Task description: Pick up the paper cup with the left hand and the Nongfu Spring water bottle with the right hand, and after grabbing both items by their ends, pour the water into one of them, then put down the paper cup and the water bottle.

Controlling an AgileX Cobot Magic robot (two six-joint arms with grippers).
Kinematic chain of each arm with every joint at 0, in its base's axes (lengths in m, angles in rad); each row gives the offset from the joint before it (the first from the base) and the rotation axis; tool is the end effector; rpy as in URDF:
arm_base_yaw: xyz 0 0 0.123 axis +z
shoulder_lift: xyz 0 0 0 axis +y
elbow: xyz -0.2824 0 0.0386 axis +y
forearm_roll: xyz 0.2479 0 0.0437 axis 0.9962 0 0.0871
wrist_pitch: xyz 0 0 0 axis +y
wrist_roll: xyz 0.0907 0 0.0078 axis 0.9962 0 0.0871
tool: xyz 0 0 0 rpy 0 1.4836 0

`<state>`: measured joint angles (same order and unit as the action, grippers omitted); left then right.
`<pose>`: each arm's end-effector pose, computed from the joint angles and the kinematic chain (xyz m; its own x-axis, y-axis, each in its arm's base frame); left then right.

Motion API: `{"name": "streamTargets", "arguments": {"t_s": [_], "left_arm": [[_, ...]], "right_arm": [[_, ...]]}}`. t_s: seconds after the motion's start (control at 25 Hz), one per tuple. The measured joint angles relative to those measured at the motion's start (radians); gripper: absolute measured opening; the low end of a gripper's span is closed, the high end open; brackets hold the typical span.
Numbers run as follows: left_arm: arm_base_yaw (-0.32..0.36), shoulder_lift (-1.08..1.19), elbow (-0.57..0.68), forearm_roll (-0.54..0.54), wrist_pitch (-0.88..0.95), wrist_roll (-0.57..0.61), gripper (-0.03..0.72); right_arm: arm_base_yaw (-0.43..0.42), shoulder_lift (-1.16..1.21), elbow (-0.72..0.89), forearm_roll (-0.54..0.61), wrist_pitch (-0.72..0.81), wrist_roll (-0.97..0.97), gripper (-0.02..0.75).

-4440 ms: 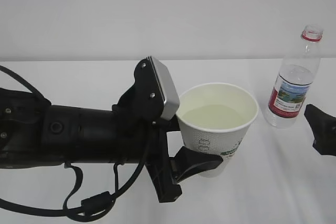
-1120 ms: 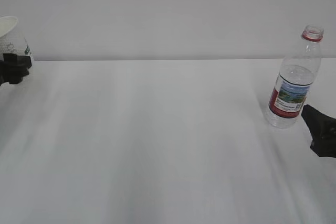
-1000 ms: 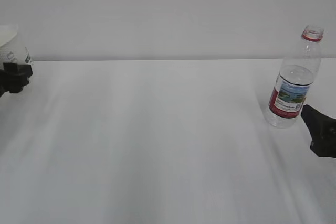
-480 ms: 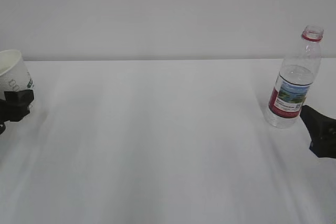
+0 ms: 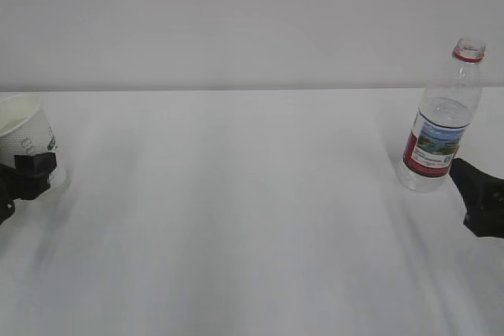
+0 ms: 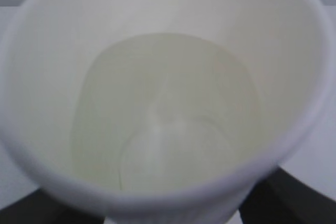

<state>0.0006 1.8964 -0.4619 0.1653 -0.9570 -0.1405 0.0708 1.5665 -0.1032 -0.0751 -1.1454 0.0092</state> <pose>0.2870 -0.0121 0.1036 -0.3916 -0.0445 -0.9191 0.1061 0.9900 -0.0932 0.1949 0.0201 0.1428 -0.2261 -0.0379 -0.9734 -0.1419 0.9899 -0.0056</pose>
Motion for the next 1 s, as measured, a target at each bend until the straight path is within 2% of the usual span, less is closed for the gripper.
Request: {"name": "streamTargets", "arguments": {"t_s": [0.8,1.0], "left_arm": [[0.0,0.155,-0.002,0.0,-0.188,0.005,0.492],[0.0,0.169,-0.005,0.003,-0.204,0.042,0.492]], "right_arm": [[0.0,0.0,0.0,-0.003,0.0,0.0,0.593],[0.0,0.0,0.0,-0.005,0.0,0.0,0.593]]}}
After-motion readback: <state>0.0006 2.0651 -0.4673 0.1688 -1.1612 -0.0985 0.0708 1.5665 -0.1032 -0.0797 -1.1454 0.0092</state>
